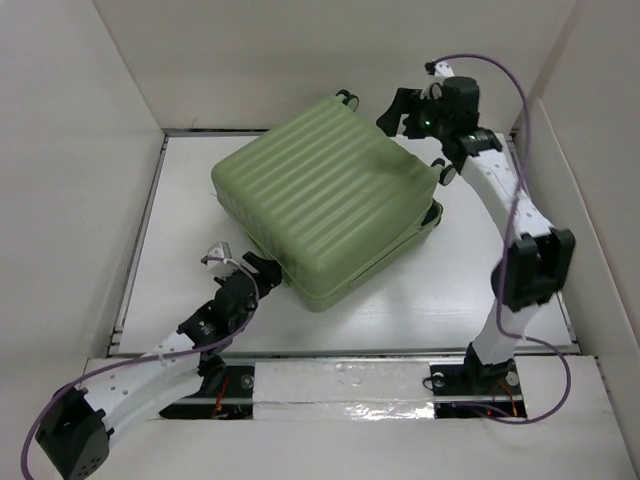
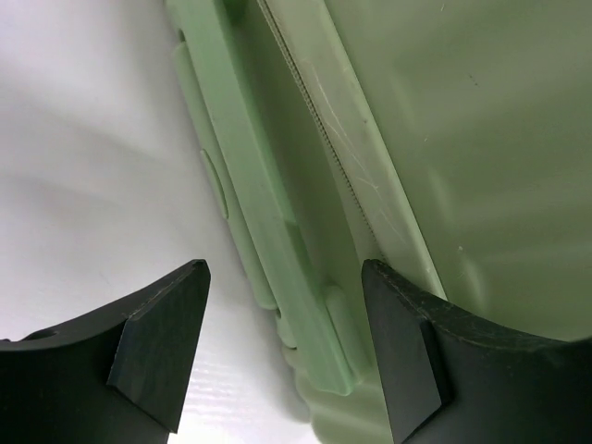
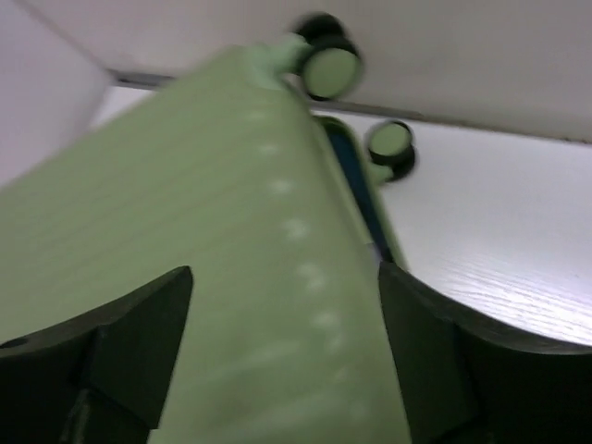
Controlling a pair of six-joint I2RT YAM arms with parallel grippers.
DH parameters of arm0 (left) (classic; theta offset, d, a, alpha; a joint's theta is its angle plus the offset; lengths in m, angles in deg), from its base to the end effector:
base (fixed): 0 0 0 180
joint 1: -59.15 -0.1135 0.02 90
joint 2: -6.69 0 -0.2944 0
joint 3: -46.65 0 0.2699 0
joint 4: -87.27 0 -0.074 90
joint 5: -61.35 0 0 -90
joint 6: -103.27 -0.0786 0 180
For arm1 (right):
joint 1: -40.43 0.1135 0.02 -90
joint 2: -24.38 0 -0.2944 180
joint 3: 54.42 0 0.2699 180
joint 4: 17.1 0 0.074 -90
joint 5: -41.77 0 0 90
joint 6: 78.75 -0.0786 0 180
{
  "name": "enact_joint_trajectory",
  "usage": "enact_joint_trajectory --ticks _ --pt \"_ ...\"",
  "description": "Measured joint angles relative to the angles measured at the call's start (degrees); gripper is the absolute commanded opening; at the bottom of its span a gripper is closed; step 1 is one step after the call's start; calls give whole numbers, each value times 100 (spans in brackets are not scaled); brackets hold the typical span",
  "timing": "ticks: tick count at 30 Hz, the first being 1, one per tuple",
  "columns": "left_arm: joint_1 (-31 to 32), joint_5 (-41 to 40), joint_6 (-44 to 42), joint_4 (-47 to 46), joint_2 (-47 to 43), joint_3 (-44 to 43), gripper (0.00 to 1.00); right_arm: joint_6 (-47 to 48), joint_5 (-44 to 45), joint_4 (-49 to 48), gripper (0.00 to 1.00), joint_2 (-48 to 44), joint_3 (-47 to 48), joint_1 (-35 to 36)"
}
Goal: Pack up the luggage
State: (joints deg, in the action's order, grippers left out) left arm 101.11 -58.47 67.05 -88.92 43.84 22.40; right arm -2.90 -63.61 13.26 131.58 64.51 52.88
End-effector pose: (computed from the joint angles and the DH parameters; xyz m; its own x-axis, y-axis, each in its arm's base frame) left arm 0.1634 -0.0944 0.1901 -0.3086 -0.6638 -0.6813 -0.0390 0.7245 -0.6882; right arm 0.4967 0.1310 0.4018 -0.4133 0.1501 -0.8981 -0.3633 0.8772 0.3138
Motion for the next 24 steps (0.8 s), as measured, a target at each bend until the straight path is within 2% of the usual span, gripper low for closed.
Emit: enact_joint_trajectory --ticks 1,2,5,7,8,11,13,14,16,20,24 --pt "24 46 -13 -11 90 -24 64 -39 -173 -131 75 -463 -326 13" --pt "46 79 -28 -55 197 -66 64 -87 -319 -396 57 -979 -758 0" --pt "83 142 -76 -229 601 -232 64 -260 -634 -1220 16 -2736 -2350 -96" --pt "107 219 -92 -400 824 -306 64 -372 -750 -1779 9 -3910 -3475 -105" --pt "125 249 -94 -522 918 -330 64 -407 -774 -1985 1 -4470 -4054 -28" --pt "166 356 -120 -739 1161 -402 64 -496 -929 -2638 0 -5869 -5786 647" --pt "186 407 -199 -726 1248 -490 64 -522 -942 -2745 0 -6577 -6878 1196" --pt "190 431 -249 -684 1266 -531 64 -529 -881 -2708 14 -6835 -7366 1436" --pt "195 431 -361 -533 1266 -597 63 -595 -619 -2450 33 -7228 -8115 1770" --pt "122 450 -420 -302 1241 -721 59 -763 13 -2240 41 -7757 -9003 2363" --pt "-546 979 -382 -295 1104 -706 55 -837 721 -2599 44 -7667 -9256 2758"
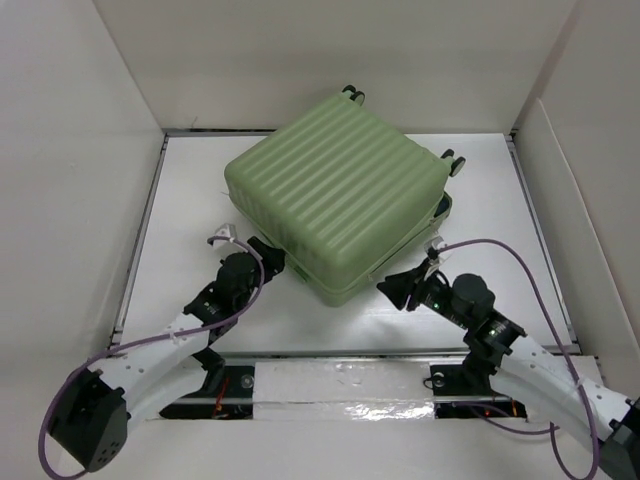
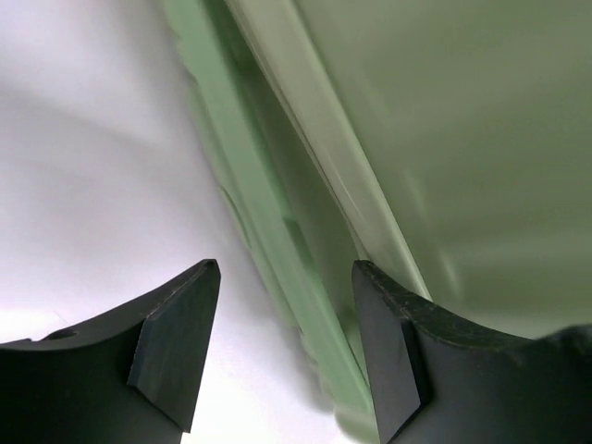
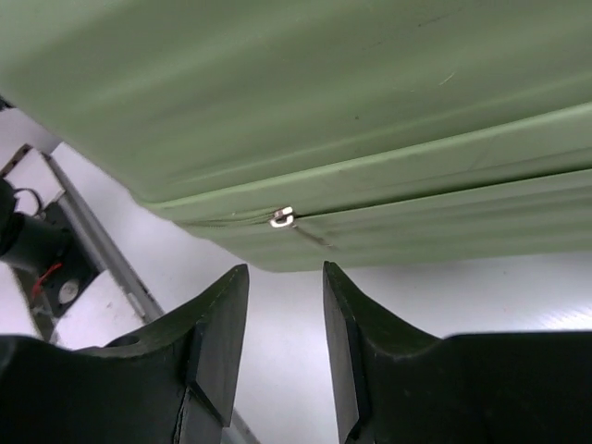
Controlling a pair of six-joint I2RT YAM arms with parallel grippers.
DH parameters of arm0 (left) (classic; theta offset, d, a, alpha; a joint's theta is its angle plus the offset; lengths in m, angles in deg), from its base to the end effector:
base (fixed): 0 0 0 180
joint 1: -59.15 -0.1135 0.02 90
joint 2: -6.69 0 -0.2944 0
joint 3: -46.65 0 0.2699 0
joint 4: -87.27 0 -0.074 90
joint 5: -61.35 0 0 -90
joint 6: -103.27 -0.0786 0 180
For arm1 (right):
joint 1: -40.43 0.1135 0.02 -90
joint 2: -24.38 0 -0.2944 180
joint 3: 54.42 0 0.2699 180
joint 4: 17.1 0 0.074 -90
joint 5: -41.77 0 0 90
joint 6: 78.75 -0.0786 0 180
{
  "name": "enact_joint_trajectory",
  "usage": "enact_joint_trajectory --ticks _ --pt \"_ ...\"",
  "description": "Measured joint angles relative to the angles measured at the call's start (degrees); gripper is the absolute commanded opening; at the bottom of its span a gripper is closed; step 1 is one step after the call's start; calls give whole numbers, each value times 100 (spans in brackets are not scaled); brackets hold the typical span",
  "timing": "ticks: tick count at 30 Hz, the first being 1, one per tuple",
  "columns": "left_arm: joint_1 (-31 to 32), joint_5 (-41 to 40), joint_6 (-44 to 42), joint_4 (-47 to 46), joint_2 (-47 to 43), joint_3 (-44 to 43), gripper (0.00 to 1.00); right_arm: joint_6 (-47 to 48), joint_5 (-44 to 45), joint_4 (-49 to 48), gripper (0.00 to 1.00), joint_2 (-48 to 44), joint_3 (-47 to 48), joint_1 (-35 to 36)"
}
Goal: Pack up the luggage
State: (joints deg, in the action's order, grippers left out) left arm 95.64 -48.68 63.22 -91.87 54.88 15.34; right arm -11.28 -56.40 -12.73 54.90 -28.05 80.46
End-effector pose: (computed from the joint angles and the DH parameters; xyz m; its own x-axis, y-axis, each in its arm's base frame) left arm 0.1951 -0.1109 0.2095 -0.3845 -0.6101 -0.6927 0.0032 0.7496 -0.6619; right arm 0.1350 0.1280 0.2210 -0.3900 0.1678 -0.9054 -0.6440 0.6531 0.3984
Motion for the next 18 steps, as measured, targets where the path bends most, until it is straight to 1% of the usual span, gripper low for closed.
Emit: enact_joint_trajectory --ticks 2,4,8,12,14,15,16,18 --pt "-389 264 17 -72 -83 46 55 11 210 -348 45 356 -48 107" --pt "-584 463 20 -149 -109 61 55 55 328 -695 45 852 -48 186" --pt "-662 772 -11 -264 7 63 52 170 509 -1172 45 1871 15 343" --pt "-660 1115 -63 -422 345 63 47 227 636 -1589 45 2415 70 417" --pt "-649 1268 -87 -531 474 63 41 240 680 -1792 45 2514 72 433" --pt "-638 1290 -103 -553 494 63 36 240 710 -1884 45 2531 72 442" --pt "-549 1353 -109 -627 535 63 33 240 741 -1932 44 2549 59 481" --pt "-385 1408 -212 -726 544 74 29 210 844 -2103 40 2557 -24 551"
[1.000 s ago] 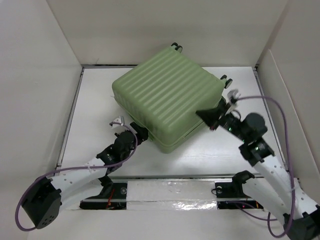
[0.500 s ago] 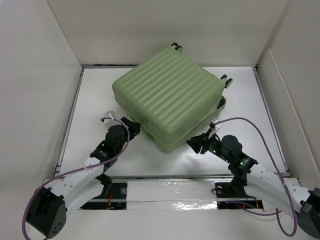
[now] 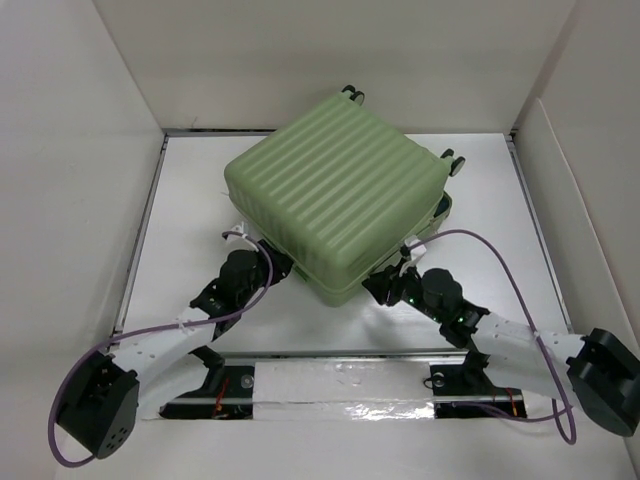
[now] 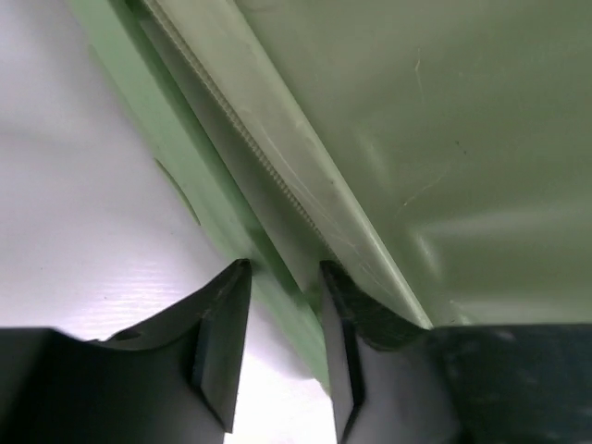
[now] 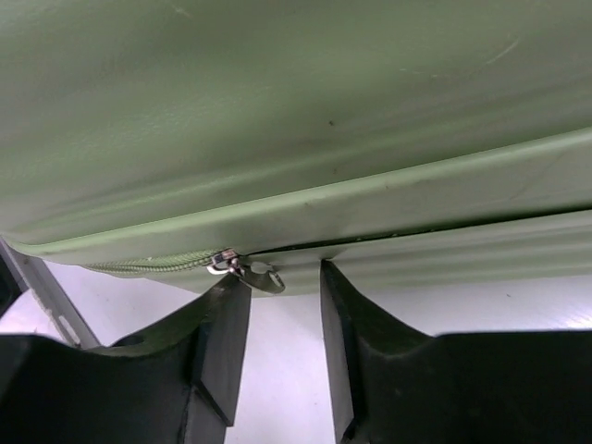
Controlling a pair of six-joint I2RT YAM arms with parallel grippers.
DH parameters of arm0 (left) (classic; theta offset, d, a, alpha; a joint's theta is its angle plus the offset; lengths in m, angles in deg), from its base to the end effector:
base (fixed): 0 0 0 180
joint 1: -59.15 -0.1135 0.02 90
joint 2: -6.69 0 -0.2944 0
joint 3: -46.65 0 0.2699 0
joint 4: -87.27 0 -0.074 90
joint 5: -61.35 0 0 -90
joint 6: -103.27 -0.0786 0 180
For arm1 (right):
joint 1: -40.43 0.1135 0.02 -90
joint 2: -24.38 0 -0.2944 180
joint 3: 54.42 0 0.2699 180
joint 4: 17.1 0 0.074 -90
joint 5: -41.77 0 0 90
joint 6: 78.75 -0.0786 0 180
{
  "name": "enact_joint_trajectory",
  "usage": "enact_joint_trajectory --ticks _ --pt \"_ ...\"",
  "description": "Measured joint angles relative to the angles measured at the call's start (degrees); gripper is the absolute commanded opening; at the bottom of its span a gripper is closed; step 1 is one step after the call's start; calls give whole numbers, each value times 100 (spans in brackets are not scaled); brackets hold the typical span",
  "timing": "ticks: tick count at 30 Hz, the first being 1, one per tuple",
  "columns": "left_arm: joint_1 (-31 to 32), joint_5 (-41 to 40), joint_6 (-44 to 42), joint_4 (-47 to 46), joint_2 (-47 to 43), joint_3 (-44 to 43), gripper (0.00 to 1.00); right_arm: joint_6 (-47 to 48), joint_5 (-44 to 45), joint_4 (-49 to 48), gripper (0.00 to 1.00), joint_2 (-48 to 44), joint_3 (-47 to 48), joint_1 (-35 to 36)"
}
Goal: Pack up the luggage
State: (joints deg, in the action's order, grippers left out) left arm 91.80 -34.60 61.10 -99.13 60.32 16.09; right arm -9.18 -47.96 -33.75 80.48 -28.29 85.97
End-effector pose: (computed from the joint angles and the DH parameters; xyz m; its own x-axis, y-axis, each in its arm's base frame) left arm 0.2061 -0.1224 0.2011 -0.4979 -0.5565 -0.6652 0.1251 0.7129 -0.6900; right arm 0.1670 0.1697 0.1879 -0.3992 0.0915 -0.9123 -0.6095 0.7168 0.3387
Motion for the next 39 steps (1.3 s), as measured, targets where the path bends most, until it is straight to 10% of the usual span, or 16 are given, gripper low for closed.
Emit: enact_joint_trajectory --ticks 12,25,32,39 --pt "1025 -1005 -369 -256 319 -74 17 -173 909 -398 1 -142 -269 629" --pt "1635 -1073 -380 -588 1519 -826 18 -922 2251 2048 0 -1187 260 2238" --pt "1700 -1134 -426 -671 2050 -1215 18 -1491 3429 3442 0 9 1473 2968" --pt "1891 -1451 -485 -920 2345 -1362 20 -1875 4846 2387 0 1648 1945 3298"
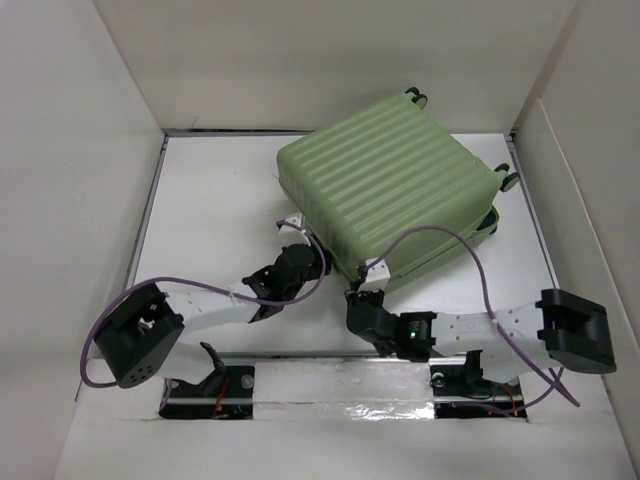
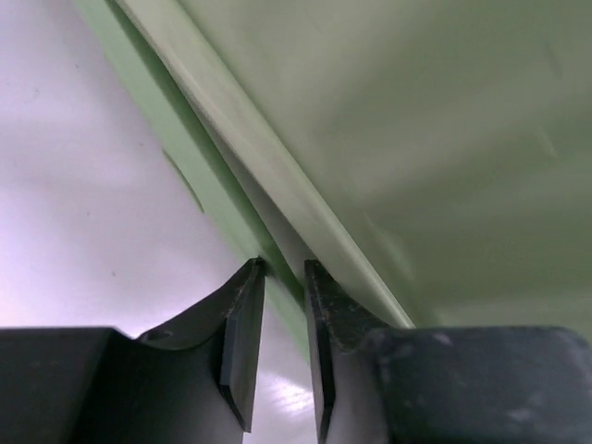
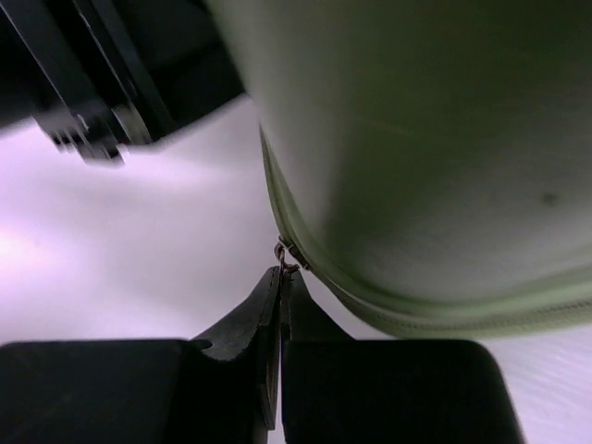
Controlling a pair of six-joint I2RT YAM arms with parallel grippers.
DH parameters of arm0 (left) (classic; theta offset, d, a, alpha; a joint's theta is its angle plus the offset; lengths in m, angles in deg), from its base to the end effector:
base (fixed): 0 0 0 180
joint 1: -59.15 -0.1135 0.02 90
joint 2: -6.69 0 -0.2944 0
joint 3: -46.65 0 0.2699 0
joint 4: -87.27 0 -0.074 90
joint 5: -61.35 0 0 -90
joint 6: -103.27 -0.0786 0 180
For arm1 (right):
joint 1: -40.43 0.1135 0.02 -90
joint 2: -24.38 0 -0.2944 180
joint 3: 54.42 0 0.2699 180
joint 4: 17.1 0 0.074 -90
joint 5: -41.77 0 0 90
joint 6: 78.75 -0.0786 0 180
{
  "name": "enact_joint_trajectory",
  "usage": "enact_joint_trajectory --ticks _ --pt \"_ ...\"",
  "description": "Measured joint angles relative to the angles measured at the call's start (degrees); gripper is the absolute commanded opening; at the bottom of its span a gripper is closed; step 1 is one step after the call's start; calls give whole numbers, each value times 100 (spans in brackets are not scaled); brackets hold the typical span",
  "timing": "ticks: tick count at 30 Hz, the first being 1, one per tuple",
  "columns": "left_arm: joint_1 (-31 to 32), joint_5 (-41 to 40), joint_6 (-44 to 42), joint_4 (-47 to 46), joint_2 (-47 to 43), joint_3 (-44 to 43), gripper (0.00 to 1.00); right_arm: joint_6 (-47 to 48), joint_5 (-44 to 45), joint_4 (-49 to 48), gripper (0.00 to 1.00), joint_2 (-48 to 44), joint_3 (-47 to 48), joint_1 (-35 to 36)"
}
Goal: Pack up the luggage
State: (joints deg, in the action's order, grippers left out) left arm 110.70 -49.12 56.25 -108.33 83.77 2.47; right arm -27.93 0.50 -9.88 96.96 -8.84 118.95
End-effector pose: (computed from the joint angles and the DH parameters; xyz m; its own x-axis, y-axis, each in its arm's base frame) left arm 0.2216 -0.2349 0.2099 -0.4939 -0.4051 -0.7694 0.2588 0.7763 -0.5748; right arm 0.1129 0.2591 0.2011 -0.4170 0.0405 -0.9080 -0.3345 0.9221 0.1947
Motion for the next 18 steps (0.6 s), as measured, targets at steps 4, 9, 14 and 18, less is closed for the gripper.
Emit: enact_joint_trajectory --ticks 4,9,14,18 --pt "151 2 -94 273 -269 79 63 260 258 -750 0 649 247 -33" --pt "-142 26 -20 951 -1294 382 72 745 -223 -1506 0 883 271 -326" --pt "-1646 411 118 592 -2142 376 62 887 -1099 -1886 0 503 -122 -535" --pt "-2426 706 153 361 -1661 181 61 782 -1620 -1895 0 -223 -693 -605"
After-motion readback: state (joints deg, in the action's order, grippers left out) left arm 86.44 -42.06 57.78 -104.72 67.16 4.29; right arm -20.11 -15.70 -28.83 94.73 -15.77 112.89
